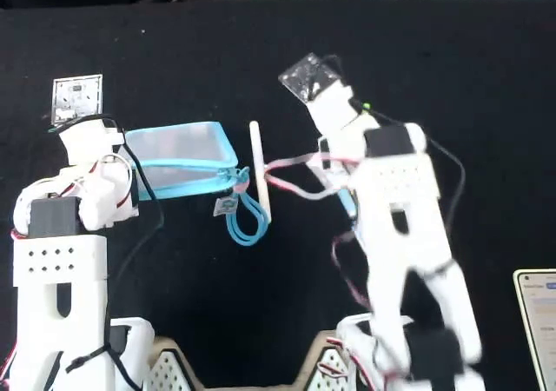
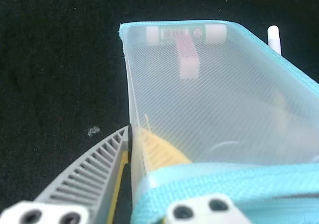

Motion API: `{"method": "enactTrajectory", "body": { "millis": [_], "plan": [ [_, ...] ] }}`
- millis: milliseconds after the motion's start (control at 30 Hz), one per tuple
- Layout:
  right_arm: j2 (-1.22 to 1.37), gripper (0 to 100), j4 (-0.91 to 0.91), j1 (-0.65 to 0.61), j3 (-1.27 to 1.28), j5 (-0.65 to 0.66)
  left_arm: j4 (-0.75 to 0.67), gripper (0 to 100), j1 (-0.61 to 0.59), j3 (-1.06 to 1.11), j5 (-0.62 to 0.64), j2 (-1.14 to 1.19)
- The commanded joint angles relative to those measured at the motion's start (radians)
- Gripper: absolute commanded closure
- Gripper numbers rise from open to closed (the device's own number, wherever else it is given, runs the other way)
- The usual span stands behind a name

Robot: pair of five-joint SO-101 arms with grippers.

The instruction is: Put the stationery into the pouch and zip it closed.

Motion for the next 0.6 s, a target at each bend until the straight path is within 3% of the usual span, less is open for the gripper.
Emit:
{"method": "enactTrajectory", "body": {
  "millis": [0, 267, 567],
  "plan": [
    [-0.274, 98.8, 0.011, -0.083, -0.007, -0.127, 0.002, 97, -0.016, 0.027, 0.015, 0.006],
    [-0.662, 98.8, 0.014, -0.292, -0.016, -0.319, 0.002, 97, -0.016, 0.027, 0.015, 0.006],
    [-0.989, 98.7, -0.167, -0.631, -0.005, -0.334, 0.0, 97, -0.016, 0.027, 0.015, 0.006]
  ]
}}
